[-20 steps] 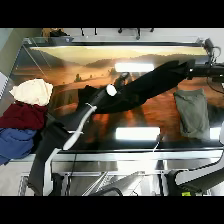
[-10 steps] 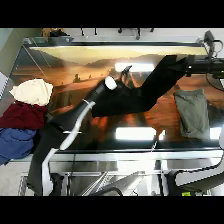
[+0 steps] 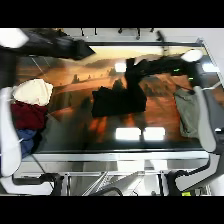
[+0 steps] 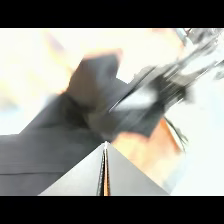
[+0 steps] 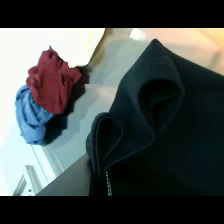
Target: Fold the shirts.
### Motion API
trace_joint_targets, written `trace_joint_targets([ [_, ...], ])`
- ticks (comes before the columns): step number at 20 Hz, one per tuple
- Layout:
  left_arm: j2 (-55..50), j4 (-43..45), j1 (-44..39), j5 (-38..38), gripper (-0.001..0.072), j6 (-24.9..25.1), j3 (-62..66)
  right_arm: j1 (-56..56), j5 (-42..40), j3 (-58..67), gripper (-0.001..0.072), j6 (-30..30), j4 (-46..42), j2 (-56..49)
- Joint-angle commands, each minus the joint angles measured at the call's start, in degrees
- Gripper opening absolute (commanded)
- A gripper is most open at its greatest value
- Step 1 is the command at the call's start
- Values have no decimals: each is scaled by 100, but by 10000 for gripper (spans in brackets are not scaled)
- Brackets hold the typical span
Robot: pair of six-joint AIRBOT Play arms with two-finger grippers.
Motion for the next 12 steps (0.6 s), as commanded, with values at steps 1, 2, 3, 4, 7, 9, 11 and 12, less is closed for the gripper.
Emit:
trace_joint_targets([
  [1,767,13,691,-376,16,111,-7,1158,-1128,-2,25,-2,-212,-702],
  [2,870,13,782,-439,16,140,-37,1467,-1405,-2,34,-7,-227,-1021],
  [3,981,11,855,-457,16,142,-138,1722,-1709,-2,202,-9,-249,-1314],
  [4,1075,11,876,-457,16,157,-273,1923,-1971,4,497,-4,-223,-1582],
  [7,1237,11,872,-455,16,247,-669,1840,-1987,9,548,-2,-249,-1729],
  [9,1241,7,872,-459,16,321,-817,1355,-1633,9,523,0,-256,-1397],
  [11,1241,7,872,-452,16,334,-938,647,-1156,9,500,83,-400,-970],
  [12,1241,7,872,-448,16,350,-979,234,-879,9,502,313,-614,-785],
])
